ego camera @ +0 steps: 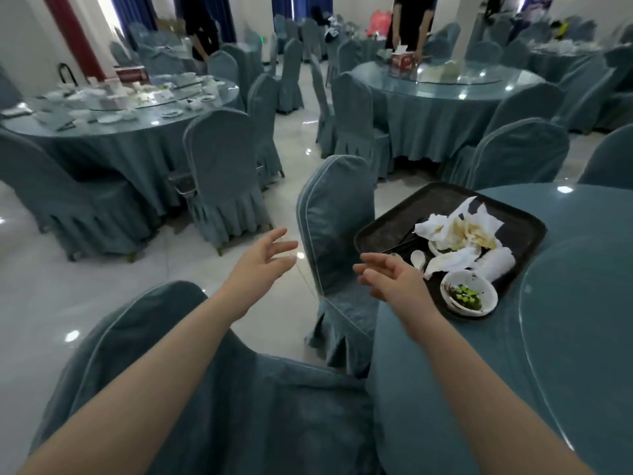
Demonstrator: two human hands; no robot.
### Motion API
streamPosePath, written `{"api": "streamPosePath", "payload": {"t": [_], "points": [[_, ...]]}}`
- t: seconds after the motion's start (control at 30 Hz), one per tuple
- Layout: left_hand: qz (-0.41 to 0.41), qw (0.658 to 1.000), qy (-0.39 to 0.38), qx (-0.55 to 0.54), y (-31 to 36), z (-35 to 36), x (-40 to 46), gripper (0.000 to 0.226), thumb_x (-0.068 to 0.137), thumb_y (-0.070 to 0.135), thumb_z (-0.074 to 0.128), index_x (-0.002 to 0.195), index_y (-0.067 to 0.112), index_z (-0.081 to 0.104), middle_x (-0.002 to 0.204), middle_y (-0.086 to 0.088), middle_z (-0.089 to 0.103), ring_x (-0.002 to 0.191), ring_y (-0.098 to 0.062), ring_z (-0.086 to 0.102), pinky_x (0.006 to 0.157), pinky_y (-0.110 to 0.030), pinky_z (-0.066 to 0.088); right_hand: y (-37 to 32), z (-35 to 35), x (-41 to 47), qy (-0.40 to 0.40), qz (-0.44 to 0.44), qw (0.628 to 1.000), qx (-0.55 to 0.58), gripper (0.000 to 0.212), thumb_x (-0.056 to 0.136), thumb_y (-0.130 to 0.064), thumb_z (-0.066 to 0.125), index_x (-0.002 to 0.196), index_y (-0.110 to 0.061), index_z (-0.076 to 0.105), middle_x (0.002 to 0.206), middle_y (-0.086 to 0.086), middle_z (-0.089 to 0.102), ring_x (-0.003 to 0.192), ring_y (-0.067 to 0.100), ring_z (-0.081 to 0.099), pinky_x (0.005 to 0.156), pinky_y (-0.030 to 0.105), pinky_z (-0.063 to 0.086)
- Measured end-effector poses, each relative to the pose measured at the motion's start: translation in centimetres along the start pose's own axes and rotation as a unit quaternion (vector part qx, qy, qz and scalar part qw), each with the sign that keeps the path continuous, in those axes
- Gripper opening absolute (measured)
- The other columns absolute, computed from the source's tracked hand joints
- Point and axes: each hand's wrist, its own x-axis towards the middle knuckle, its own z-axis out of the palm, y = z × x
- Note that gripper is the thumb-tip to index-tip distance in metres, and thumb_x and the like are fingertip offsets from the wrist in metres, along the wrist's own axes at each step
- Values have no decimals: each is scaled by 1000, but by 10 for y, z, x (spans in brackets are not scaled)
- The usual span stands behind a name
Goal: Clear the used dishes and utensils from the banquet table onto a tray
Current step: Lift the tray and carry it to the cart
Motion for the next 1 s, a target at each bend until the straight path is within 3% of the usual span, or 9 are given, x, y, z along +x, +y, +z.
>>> {"api": "streamPosePath", "payload": {"t": [0.1, 0.23, 0.4, 0.57, 0.7, 1.0], "points": [[12, 1000, 21, -11, -4, -34, -20, 52, 93, 21, 59, 140, 30, 38, 122, 17, 62, 107, -2, 62, 97, -31, 46, -11, 44, -1, -20, -12, 1000, 4, 24, 91, -6, 58, 104, -25, 63, 94, -10, 74, 89, 6, 68, 68, 16, 51], [0, 997, 67, -29, -33, -101, -54, 52, 93, 16, 59, 140, 26, 41, 120, 11, 64, 105, -4, 63, 92, -26, 49, -17, 126, -7, -59, -9, 998, 10, 20, 93, -11, 58, 107, -24, 62, 100, -5, 73, 97, 16, 67, 87, 33, 53], [-23, 990, 123, -71, -79, -207, -87, 48, 92, 13, 60, 136, 25, 44, 118, 8, 67, 104, -10, 65, 90, -31, 50, -21, 237, -19, -92, -2, 996, -13, 18, 94, -13, 56, 106, -25, 62, 101, -7, 72, 100, 17, 66, 89, 34, 53], [-31, 984, 141, -104, -116, -320, -117, 40, 93, 11, 57, 130, 24, 49, 116, 8, 66, 109, -15, 63, 96, -37, 48, -38, 359, -22, -63, 13, 997, 31, 18, 94, -6, 54, 97, -19, 65, 102, 2, 72, 97, 22, 65, 88, 37, 52], [-24, 982, 151, -115, -134, -404, -129, 38, 93, 10, 56, 129, 21, 51, 116, 4, 66, 109, -16, 62, 98, -38, 48, -48, 443, -14, -58, 4, 998, 38, 19, 94, -6, 54, 97, -19, 67, 97, -2, 73, 93, 18, 67, 84, 33, 52], [-26, 980, 153, -126, -150, -508, -80, 32, 93, 9, 55, 122, 23, 56, 109, 4, 70, 103, -15, 66, 93, -37, 50, -60, 511, 44, -36, 23, 998, 40, 20, 95, -9, 52, 101, -21, 67, 98, -3, 75, 93, 16, 70, 84, 32, 54]]}}
